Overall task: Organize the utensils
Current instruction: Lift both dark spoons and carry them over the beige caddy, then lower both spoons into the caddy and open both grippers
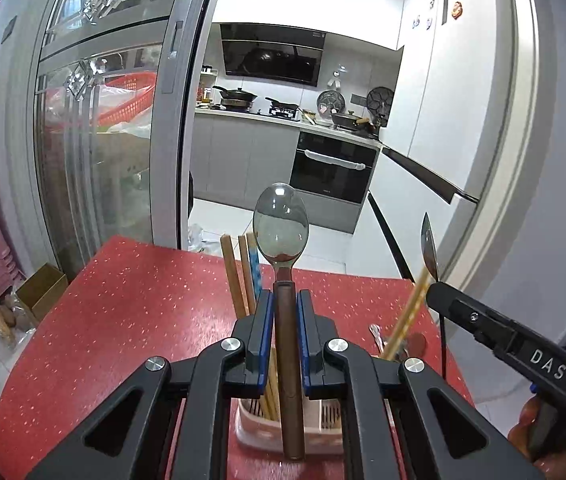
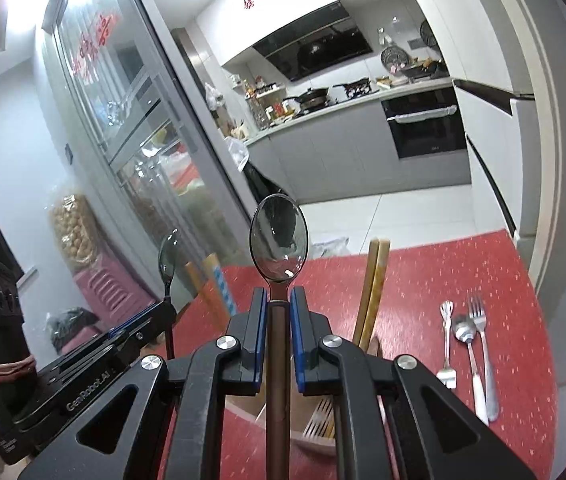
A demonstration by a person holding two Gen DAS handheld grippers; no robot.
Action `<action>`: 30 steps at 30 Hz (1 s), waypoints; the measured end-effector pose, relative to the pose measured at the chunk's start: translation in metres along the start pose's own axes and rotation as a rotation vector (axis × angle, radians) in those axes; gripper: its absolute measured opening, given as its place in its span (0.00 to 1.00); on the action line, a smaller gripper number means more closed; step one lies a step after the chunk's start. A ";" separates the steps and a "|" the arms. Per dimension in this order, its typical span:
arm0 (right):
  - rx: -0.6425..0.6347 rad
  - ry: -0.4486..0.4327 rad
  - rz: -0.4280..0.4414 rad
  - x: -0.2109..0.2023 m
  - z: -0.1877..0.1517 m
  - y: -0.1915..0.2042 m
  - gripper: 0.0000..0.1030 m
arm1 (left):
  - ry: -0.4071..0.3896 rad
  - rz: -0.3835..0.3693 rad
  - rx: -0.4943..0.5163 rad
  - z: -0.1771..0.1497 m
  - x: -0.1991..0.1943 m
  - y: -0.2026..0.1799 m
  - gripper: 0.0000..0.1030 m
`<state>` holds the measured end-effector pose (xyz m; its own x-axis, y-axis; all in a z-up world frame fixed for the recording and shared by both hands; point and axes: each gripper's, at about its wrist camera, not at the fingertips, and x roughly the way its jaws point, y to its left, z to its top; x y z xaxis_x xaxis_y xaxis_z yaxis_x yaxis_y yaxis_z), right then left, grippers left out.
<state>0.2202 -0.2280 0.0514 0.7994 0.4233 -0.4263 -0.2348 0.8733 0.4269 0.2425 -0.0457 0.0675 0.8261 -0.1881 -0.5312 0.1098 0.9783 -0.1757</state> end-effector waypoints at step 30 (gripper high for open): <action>-0.143 -0.057 -0.095 0.041 -0.048 -0.020 0.12 | -0.055 0.062 0.056 -0.048 0.049 0.004 0.33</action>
<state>0.2307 -0.2167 -0.0127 0.8510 0.3267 -0.4111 -0.2302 0.9358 0.2671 0.2569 -0.0549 0.0005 0.8610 -0.1234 -0.4934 0.0867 0.9915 -0.0966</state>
